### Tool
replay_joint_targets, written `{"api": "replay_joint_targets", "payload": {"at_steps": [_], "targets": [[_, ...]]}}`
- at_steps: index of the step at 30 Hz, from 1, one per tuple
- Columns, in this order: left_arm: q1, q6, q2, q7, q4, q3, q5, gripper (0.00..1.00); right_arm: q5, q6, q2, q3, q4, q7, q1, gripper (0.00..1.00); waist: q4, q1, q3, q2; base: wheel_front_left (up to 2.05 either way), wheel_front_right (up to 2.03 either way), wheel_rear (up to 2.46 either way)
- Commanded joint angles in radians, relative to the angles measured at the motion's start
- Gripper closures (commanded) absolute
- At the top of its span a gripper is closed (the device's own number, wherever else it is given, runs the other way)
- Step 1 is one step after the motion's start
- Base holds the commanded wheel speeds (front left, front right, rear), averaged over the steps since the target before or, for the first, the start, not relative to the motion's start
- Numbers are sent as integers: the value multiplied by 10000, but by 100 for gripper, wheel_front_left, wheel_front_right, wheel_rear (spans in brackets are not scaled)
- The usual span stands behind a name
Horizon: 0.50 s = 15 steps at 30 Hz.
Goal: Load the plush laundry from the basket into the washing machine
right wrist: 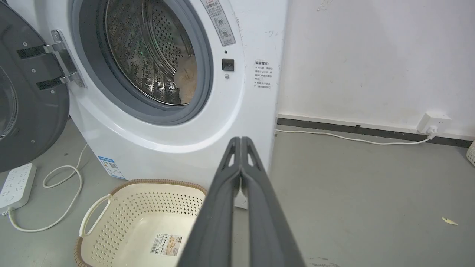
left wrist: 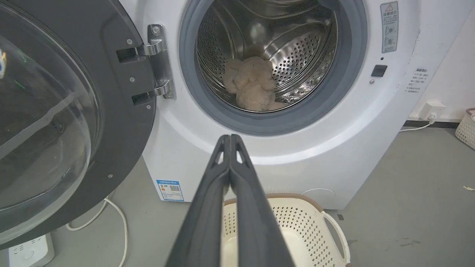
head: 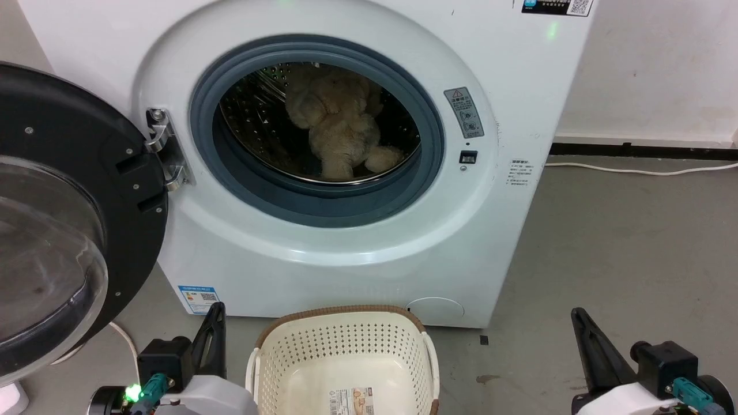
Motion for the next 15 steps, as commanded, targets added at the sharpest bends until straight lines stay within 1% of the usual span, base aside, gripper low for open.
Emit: {"api": "replay_joint_targets", "payload": {"at_steps": [1, 15], "targets": [[-144, -65, -72, 10, -47, 64, 147, 100, -114, -5, -2, 17, -70, 41, -228, 100, 3, 0, 9, 0, 0, 0, 0], [-231, -285, -357, 129, -80, 345, 642, 100, -312, -6, -2, 31, -151, 270, -389, 100, 27, 0, 121, 0, 0, 0, 0]]}}
